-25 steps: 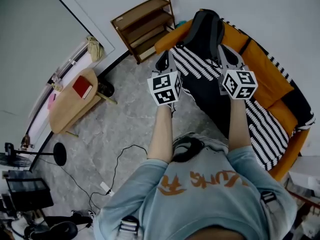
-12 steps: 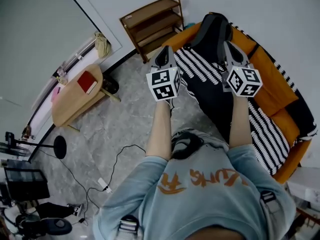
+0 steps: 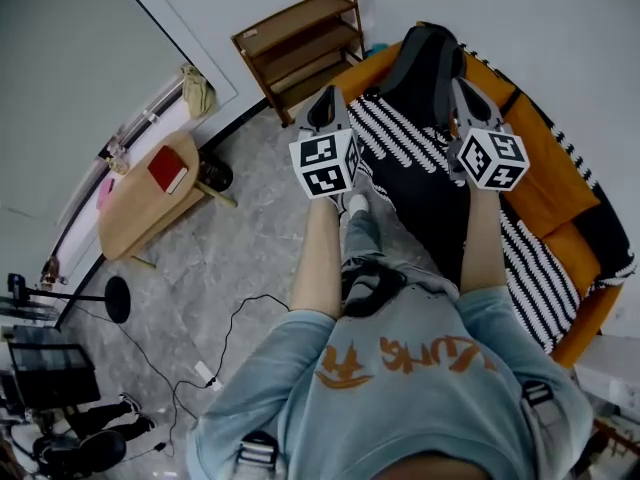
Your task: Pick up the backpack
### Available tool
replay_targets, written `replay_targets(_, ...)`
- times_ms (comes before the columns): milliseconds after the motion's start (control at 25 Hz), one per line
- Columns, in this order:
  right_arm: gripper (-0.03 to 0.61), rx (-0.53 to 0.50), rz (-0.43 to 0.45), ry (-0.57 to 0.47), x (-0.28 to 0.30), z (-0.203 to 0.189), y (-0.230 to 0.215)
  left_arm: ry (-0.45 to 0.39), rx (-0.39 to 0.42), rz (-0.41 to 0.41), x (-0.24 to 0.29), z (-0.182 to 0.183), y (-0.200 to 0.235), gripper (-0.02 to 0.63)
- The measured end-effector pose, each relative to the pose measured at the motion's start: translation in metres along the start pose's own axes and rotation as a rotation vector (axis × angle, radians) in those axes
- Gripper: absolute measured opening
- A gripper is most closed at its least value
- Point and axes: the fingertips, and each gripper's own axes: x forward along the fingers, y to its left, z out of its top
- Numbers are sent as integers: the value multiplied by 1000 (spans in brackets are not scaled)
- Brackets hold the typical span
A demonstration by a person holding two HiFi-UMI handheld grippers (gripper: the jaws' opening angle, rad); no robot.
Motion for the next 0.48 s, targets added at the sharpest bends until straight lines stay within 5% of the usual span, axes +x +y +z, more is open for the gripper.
replay_targets(240, -3, 16, 0, 10, 53, -19, -24, 40, -17, 11, 53, -30, 20, 21)
replay_targets(480, -3, 38, 9, 115, 118, -78, -31, 106, -46, 29, 109, -64, 56, 21)
